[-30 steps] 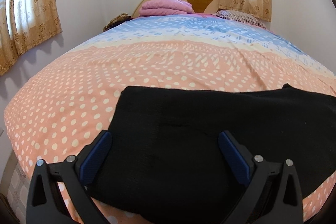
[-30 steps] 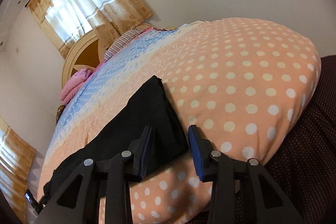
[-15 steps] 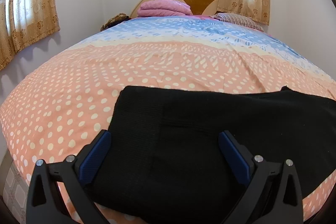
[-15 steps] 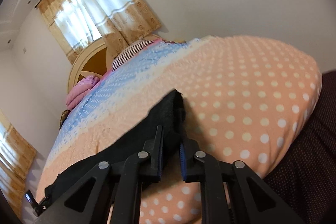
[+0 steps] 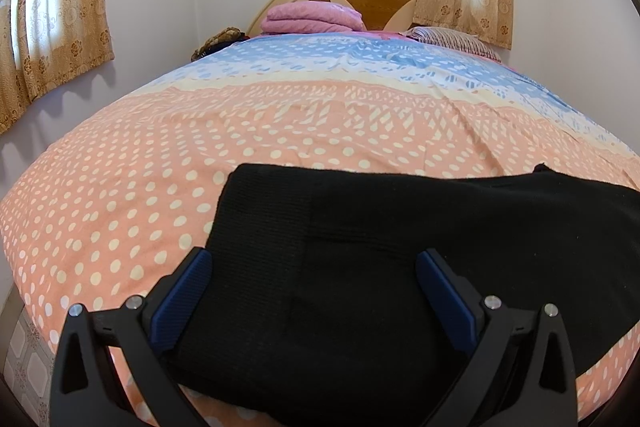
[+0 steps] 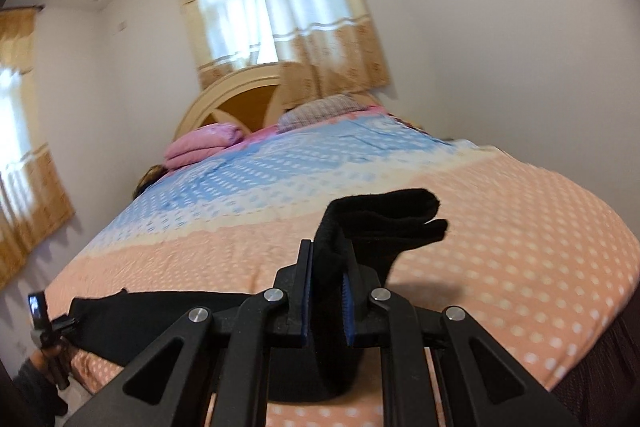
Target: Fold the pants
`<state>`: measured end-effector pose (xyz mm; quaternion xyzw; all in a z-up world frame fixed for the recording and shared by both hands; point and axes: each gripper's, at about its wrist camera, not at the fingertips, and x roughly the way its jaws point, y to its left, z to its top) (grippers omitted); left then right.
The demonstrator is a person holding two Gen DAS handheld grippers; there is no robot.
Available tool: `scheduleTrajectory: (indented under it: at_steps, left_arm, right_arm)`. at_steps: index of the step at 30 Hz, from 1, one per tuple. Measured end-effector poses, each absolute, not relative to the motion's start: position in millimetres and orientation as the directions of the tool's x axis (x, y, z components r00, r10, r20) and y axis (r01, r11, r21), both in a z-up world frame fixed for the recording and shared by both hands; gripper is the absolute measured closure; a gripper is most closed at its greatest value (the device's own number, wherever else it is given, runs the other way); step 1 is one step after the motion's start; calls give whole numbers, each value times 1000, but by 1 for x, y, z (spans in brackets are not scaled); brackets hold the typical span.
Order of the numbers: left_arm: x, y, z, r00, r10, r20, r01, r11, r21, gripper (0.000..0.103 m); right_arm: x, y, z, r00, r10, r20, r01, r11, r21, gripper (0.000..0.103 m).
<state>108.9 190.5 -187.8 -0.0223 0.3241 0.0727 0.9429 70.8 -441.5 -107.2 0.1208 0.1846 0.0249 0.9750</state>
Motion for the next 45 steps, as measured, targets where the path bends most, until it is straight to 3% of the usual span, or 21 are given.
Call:
scheduleTrajectory:
  at_steps: [7, 18, 22, 26, 32, 34, 36, 38, 45]
  left_arm:
    - [109, 190, -188, 780, 122, -614, -151, 988, 5, 0]
    - [102, 186, -182, 789, 138, -599, -165, 986, 10, 0]
    - [95, 182, -163, 814, 73, -577, -136, 988, -66, 0]
    - [88, 158, -143, 841, 16, -541, -61, 996, -66, 0]
    - [92, 95, -127, 799, -193, -570, 170, 981, -94, 0]
    - [95, 69, -124, 771, -258, -582, 252, 963, -93, 0]
    - [99, 44, -122, 741, -312, -595, 315, 943, -102, 0]
    - [104, 16, -121, 701, -371, -610, 378, 918, -123, 0]
    - [125, -82, -122, 555, -512, -655, 550, 817, -172, 1]
  right_arm:
    - [84, -398, -102, 916, 192, -351, -118, 968, 220, 91]
    - [117, -320, -127, 846, 312, -433, -260, 949, 177, 91]
    - [125, -299, -145, 814, 332, -476, -293, 943, 157, 91]
    - [132, -275, -173, 767, 337, -546, -324, 938, 123, 91]
    - [140, -249, -217, 656, 297, -694, -400, 916, 14, 90]
    - [136, -252, -217, 661, 293, -691, -410, 912, -5, 86]
    - [130, -262, -210, 656, 347, -670, -432, 901, 44, 64]
    - [124, -275, -203, 664, 382, -643, -437, 896, 81, 54]
    - [116, -346, -194, 763, 309, -568, -265, 951, 160, 54]
